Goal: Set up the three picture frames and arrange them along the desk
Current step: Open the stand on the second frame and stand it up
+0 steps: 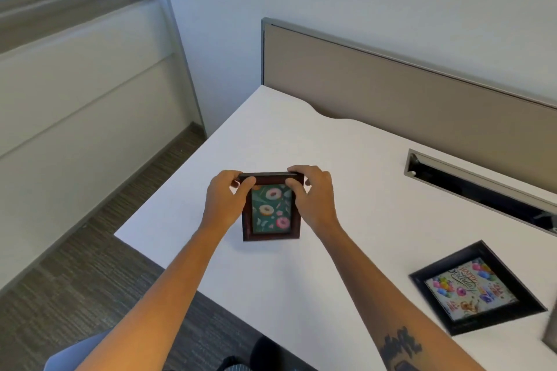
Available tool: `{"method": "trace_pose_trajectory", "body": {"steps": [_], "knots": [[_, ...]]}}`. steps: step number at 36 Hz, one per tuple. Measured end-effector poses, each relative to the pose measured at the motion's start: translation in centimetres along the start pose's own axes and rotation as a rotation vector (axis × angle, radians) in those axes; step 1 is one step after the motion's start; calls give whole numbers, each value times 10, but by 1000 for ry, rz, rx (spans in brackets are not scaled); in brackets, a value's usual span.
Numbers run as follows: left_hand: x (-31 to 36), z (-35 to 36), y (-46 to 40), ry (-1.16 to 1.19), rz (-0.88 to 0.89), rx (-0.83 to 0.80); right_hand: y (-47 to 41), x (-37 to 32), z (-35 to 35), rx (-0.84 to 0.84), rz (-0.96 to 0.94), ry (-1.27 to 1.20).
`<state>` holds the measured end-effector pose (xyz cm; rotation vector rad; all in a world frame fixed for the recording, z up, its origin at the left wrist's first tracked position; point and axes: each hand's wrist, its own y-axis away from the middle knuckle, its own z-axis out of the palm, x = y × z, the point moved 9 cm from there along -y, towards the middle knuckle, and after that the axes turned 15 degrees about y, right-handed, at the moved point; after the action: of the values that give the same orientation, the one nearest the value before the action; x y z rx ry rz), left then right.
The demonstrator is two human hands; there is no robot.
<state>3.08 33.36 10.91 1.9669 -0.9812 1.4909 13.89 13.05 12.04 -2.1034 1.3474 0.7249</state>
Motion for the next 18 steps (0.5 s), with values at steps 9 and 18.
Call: {"method": "trace_pose_trajectory", "body": {"steps": [9,18], "knots": [[38,38,43,344,-256,-27,42,28,-52,-69,332,-469],[66,89,97,530,-382,-65,92,71,-101,-47,530,-637]]}}
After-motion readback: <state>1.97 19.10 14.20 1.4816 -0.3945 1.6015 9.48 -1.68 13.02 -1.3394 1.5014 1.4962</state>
